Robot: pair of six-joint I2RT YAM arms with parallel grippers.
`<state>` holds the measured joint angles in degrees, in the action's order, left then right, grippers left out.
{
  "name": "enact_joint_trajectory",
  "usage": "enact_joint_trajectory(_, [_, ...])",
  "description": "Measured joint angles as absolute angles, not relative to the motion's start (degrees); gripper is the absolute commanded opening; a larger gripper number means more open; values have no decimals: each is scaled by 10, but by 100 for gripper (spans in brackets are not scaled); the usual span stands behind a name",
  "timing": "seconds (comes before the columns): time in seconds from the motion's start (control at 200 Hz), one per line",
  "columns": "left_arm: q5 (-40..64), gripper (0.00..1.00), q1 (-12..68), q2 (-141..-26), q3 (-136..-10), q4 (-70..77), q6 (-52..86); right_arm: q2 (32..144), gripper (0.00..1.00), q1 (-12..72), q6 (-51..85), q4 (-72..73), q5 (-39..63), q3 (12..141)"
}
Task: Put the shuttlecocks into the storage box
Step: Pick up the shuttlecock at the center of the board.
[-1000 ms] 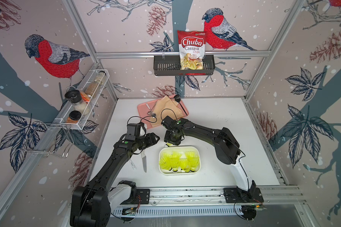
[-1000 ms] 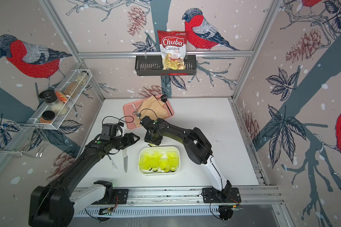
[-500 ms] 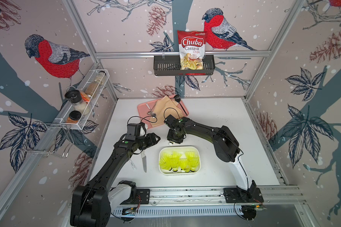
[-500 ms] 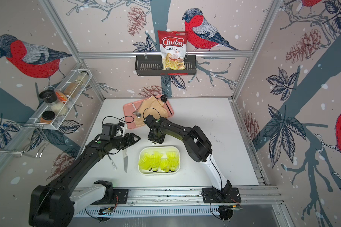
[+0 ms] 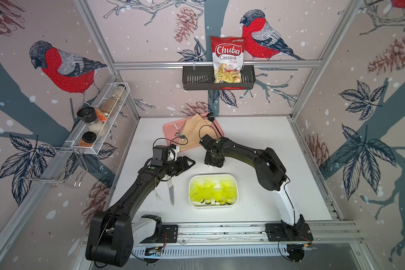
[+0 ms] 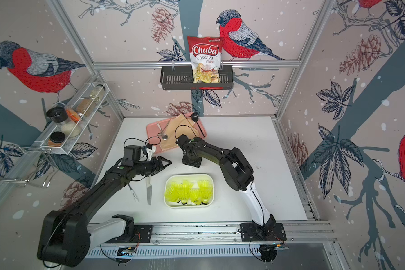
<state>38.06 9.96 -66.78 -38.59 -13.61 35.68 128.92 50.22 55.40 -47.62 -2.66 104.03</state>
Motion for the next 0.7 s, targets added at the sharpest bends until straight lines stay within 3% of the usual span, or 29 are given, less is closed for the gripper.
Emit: enact_joint_trajectory(0.7, [427,70,101,-687,-358,-76,361,1280,42,519,569,-446,-46,999])
